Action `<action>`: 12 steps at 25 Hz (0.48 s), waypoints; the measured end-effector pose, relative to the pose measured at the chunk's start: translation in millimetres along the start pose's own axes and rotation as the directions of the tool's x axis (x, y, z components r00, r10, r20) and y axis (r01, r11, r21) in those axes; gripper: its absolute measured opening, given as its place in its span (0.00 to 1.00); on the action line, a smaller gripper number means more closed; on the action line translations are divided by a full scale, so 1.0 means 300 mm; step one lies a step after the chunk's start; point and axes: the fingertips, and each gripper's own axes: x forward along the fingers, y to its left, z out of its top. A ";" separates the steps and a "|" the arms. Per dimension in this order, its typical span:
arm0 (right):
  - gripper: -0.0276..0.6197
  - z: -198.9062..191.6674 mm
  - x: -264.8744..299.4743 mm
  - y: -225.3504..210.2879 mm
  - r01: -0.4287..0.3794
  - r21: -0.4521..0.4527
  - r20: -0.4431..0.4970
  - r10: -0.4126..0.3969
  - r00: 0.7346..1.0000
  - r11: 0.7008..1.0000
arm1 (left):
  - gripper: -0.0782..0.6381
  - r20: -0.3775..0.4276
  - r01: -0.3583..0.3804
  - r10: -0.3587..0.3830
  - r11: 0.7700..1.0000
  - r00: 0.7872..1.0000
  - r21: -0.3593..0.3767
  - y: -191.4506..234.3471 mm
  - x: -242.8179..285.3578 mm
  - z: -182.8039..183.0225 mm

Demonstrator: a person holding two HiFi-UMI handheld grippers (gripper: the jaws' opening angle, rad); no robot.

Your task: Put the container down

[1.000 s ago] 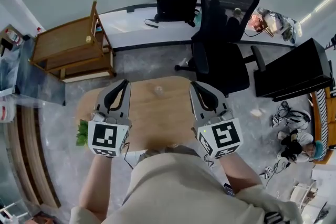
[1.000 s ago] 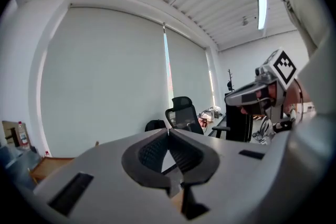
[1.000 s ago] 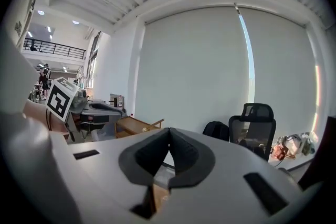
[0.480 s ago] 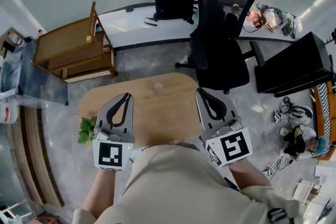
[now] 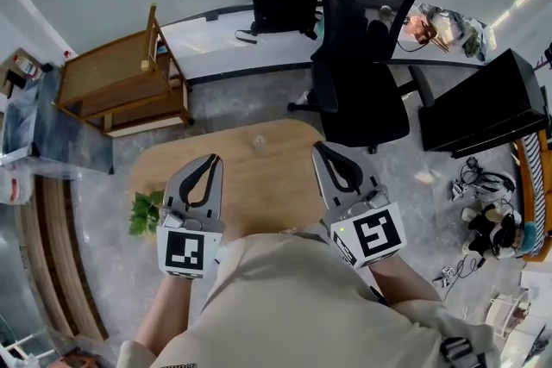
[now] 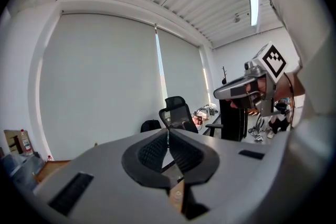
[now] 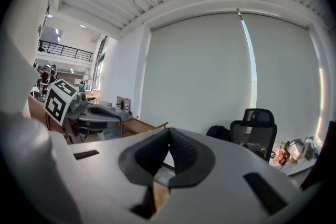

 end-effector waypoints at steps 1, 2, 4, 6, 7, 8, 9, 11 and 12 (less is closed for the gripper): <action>0.04 0.001 0.000 -0.002 0.001 0.005 0.000 -0.001 1.000 1.000 | 0.13 0.000 -0.002 0.002 1.000 1.000 -0.006 0.000 -0.001 0.002; 0.04 0.001 0.000 -0.003 0.003 0.012 0.000 -0.003 1.000 1.000 | 0.13 0.002 -0.002 0.002 1.000 1.000 -0.009 -0.001 -0.002 0.006; 0.04 0.002 -0.002 -0.001 0.003 0.022 0.000 -0.003 1.000 1.000 | 0.13 0.011 -0.002 0.002 1.000 1.000 -0.006 -0.006 -0.006 0.019; 0.04 0.006 -0.003 0.006 -0.003 0.020 0.005 0.002 1.000 1.000 | 0.13 0.015 -0.001 0.001 1.000 1.000 -0.002 -0.011 -0.011 0.029; 0.04 0.008 -0.003 0.010 -0.009 0.018 0.008 0.009 1.000 1.000 | 0.13 0.015 -0.001 0.001 1.000 1.000 -0.003 -0.013 -0.014 0.032; 0.04 0.009 -0.004 0.014 -0.016 0.017 0.008 0.016 1.000 1.000 | 0.13 0.014 -0.001 0.001 1.000 1.000 -0.003 -0.015 -0.017 0.033; 0.04 0.010 -0.005 0.019 -0.024 0.019 0.005 0.024 1.000 1.000 | 0.13 0.013 0.000 0.000 1.000 1.000 -0.001 -0.017 -0.021 0.036; 0.04 0.008 -0.012 0.026 -0.033 0.026 0.002 0.033 0.999 0.999 | 0.13 0.015 0.003 -0.003 1.000 1.000 0.006 -0.022 -0.029 0.044; 0.04 0.007 -0.015 0.030 -0.037 0.027 0.002 0.037 0.999 0.999 | 0.13 0.018 0.004 -0.004 1.000 1.000 0.005 -0.024 -0.034 0.048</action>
